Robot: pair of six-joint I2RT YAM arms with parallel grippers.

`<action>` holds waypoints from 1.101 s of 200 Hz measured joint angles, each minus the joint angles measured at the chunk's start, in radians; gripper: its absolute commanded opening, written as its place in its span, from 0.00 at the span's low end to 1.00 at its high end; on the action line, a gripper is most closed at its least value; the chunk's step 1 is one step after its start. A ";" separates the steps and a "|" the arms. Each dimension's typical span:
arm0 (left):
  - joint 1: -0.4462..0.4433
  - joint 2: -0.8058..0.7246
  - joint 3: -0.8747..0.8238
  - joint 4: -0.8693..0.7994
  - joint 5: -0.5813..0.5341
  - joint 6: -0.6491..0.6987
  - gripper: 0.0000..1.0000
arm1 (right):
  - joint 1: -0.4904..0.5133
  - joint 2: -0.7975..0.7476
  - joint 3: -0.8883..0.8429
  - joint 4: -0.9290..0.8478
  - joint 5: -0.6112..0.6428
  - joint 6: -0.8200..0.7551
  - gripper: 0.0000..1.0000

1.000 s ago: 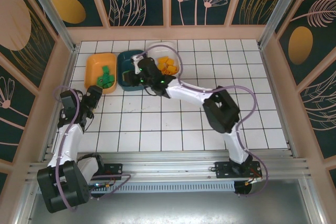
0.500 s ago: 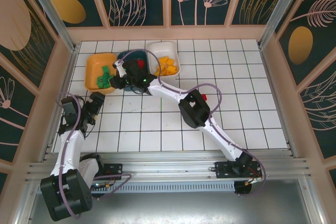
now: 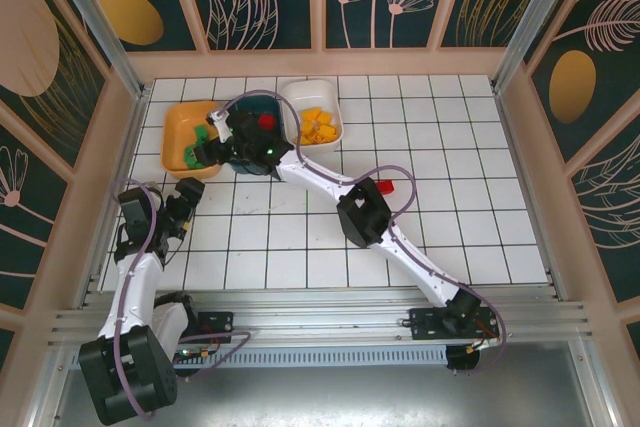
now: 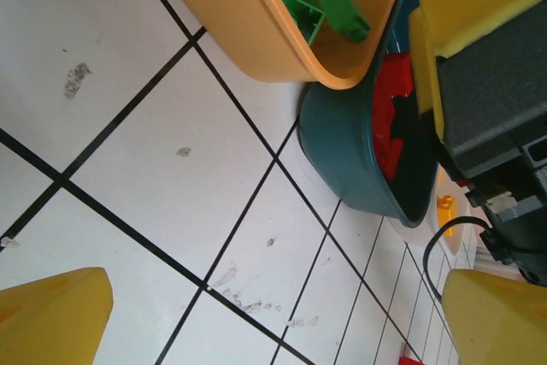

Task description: Sort the legos into containers by color

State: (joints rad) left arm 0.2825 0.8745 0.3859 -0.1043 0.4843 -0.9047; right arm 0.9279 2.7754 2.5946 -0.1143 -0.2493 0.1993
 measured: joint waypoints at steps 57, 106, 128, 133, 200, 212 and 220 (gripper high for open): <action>0.000 -0.100 -0.004 0.000 0.034 0.000 0.96 | 0.011 -0.217 -0.362 -0.004 0.118 -0.034 0.67; -0.121 -0.225 -0.040 0.019 0.004 -0.016 0.93 | -0.023 -0.816 -1.132 0.147 0.384 0.074 0.77; -0.309 -0.234 -0.076 0.107 -0.048 -0.047 0.92 | -0.126 -1.105 -1.435 0.226 0.501 0.204 0.78; -0.354 -0.219 -0.085 0.130 -0.064 -0.053 0.93 | -0.157 -1.154 -1.492 0.235 0.528 0.234 0.79; -0.841 0.293 -0.041 0.413 -0.257 -0.073 0.94 | -0.319 -1.297 -1.912 0.108 0.640 0.462 0.82; -0.867 0.353 -0.014 0.455 -0.266 -0.074 0.94 | -0.324 -1.297 -1.915 0.106 0.634 0.477 0.83; -0.877 0.384 0.001 0.479 -0.270 -0.075 0.94 | -0.327 -1.297 -1.915 0.108 0.625 0.486 0.82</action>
State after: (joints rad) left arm -0.5949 1.2583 0.3870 0.3748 0.2146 -0.9794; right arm 0.6006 1.4780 0.6792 -0.0059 0.3759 0.6849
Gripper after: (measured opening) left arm 0.939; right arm 0.824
